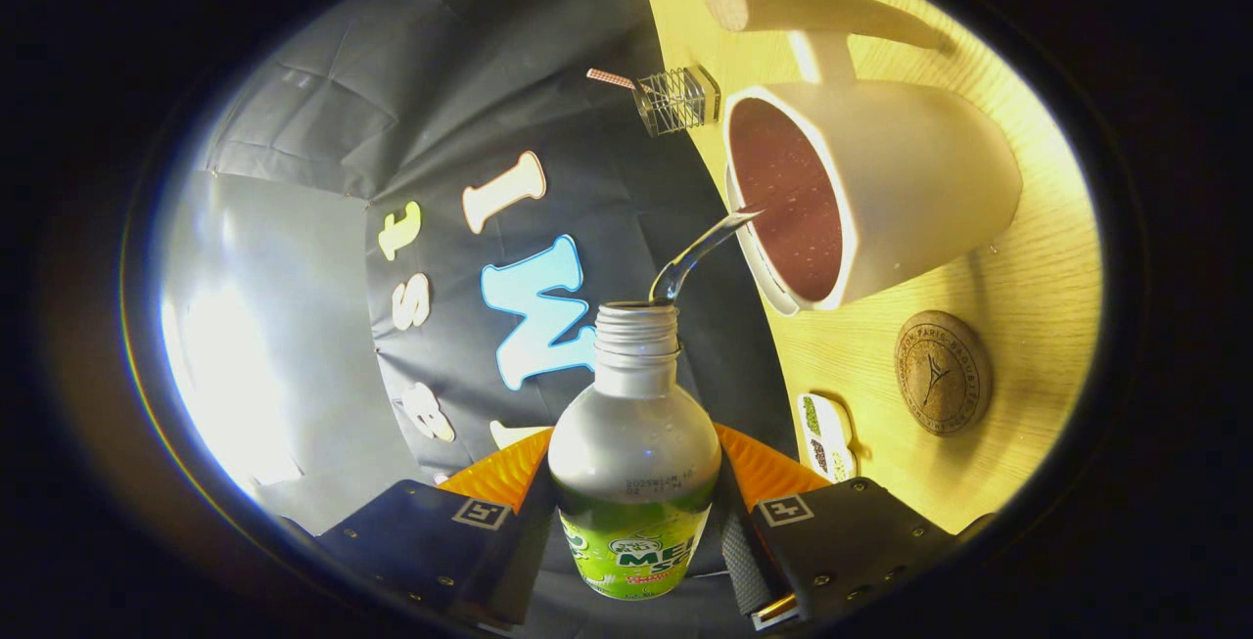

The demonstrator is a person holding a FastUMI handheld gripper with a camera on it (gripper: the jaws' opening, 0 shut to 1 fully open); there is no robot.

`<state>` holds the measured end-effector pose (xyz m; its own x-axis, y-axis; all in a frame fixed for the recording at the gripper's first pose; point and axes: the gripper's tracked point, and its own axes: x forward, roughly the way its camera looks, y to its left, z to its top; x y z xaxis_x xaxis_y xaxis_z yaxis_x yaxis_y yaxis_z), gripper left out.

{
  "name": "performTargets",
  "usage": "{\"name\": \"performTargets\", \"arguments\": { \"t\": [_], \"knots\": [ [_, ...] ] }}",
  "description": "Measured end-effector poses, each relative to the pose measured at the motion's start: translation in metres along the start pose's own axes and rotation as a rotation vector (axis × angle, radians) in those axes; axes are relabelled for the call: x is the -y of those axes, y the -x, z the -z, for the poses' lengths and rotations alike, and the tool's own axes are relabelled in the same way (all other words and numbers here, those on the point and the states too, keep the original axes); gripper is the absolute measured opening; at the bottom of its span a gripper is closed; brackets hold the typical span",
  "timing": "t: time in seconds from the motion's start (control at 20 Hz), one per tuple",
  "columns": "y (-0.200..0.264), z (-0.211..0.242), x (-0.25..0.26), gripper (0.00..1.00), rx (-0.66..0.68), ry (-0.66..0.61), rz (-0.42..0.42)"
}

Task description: Take the bottle from table, then pour the juice into the cup, finally place the bottle on the coaster

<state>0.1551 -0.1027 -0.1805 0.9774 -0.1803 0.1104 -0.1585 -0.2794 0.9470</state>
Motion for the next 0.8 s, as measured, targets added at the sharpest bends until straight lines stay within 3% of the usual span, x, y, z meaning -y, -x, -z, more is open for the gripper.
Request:
{"name": "performTargets", "arguments": {
  "t": [0.8],
  "knots": [
    [0.0, -0.002, -0.015, 0.76, 0.034, -0.049, -0.02]
  ]
}}
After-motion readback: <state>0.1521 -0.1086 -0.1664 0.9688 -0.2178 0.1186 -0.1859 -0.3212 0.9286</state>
